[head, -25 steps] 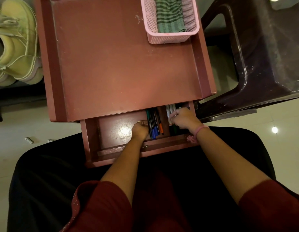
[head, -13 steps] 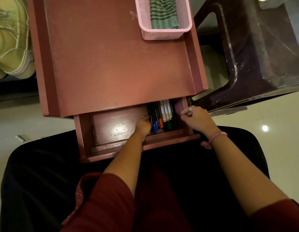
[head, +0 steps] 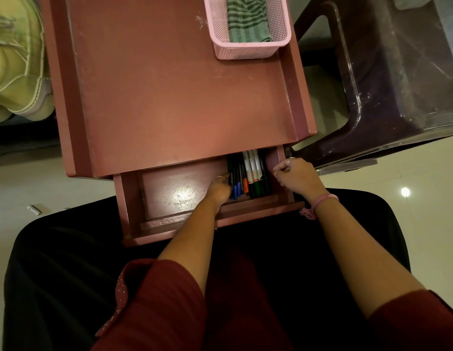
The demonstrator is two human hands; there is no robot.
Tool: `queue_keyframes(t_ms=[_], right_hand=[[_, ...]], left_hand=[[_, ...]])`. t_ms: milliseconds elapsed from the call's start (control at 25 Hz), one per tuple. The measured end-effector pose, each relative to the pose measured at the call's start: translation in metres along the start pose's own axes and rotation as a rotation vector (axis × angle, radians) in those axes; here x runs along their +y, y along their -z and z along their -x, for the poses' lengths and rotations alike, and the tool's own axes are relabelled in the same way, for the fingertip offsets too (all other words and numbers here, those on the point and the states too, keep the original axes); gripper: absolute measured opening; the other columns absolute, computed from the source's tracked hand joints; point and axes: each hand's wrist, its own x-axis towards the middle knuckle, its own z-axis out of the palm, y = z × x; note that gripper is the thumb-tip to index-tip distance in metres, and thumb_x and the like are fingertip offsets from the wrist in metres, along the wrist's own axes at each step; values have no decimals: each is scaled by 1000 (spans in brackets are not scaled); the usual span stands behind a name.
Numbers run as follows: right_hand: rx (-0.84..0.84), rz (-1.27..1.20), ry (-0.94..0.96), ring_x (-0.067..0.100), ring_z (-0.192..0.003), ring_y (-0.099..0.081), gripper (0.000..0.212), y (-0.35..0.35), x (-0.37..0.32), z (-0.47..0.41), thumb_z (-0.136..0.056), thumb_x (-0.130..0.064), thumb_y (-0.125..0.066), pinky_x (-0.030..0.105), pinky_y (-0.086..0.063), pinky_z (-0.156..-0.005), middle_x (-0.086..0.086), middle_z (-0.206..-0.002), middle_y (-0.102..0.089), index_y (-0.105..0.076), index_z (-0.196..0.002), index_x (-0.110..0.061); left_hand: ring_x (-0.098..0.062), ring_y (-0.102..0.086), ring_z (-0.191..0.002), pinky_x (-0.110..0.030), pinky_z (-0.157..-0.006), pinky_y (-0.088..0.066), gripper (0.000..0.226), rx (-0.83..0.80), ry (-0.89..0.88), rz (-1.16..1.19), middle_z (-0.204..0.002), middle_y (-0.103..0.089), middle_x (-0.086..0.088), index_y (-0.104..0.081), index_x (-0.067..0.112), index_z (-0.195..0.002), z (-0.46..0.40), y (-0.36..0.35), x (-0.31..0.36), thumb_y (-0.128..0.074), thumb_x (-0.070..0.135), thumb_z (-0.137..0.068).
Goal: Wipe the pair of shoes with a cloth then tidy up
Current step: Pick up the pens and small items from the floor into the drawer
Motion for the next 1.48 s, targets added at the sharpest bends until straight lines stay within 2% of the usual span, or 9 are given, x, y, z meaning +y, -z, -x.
queue_keyframes(t_ms=[160,520,640,760,840,1000,1120,1320,1480], right_hand=[[2,7,-4,20,-95,-64,15,-2,-1,-2,-90,-16,-55,28,-48,-88,-1,-86,-64,-70,-94,-16],[3,23,13,24,-94,-64,13,-5,-18,7,-87,-15,-57,31,-49,-90,7,-100,-69,-70,-91,-14],[25,19,31,27,-90,-66,17,-11,-28,25,-86,-16,-56,35,-52,-86,11,-98,-69,-70,-85,-6],[43,44,87,26,-80,-64,25,-18,-49,49,-87,-15,-51,29,-53,-75,11,-87,-66,-66,-69,-6],[78,67,136,22,-78,-59,26,-23,-69,65,-87,-17,-50,29,-52,-74,7,-81,-63,-59,-64,-10],[58,53,233,25,-83,-65,19,-39,-122,95,-84,-14,-54,32,-52,-80,5,-84,-68,-71,-80,-8],[41,42,341,32,-85,-66,15,-56,-171,115,-82,-12,-56,38,-54,-78,13,-93,-70,-66,-70,-11],[-19,62,460,27,-80,-68,21,-93,-267,149,-80,-9,-57,34,-52,-73,11,-80,-72,-62,-64,-20],[-127,66,582,13,-66,-63,14,-149,-344,173,-82,-8,-57,19,-46,-59,-4,-75,-67,-68,-77,-16]], left_hand=[[-21,-51,-94,-25,-66,-45,48,20,25,-12,-129,-58,-13,-48,7,-136,-6,3,-5,-32,-7,-93],[-26,-58,-116,-36,-104,-45,34,119,-58,-11,-126,-63,-9,-63,9,-122,18,46,-25,-50,3,-91],[-23,-60,-111,-33,-101,-46,24,163,-98,12,-120,-65,-7,-65,10,-112,46,68,-29,-52,6,-91],[-18,-58,-100,-25,-84,-44,19,195,-157,24,-116,-64,-7,-60,15,-109,82,93,-31,-50,7,-95],[-19,-57,-101,-26,-82,-42,24,213,-207,27,-117,-62,-9,-60,12,-117,104,112,-34,-50,8,-95],[-20,-60,-105,-31,-91,-47,27,264,-280,62,-115,-62,-5,-59,13,-121,150,162,-38,-50,11,-96],[-18,-61,-101,-29,-85,-47,27,321,-366,115,-111,-63,-4,-59,14,-121,187,208,-41,-50,13,-96],[-13,-61,-98,-26,-87,-47,26,496,-487,261,-108,-62,0,-59,14,-121,241,296,-70,-52,13,-96],[-14,-62,-101,-32,-94,-49,25,689,-457,367,-108,-63,1,-61,17,-119,260,369,-138,-52,16,-96]])
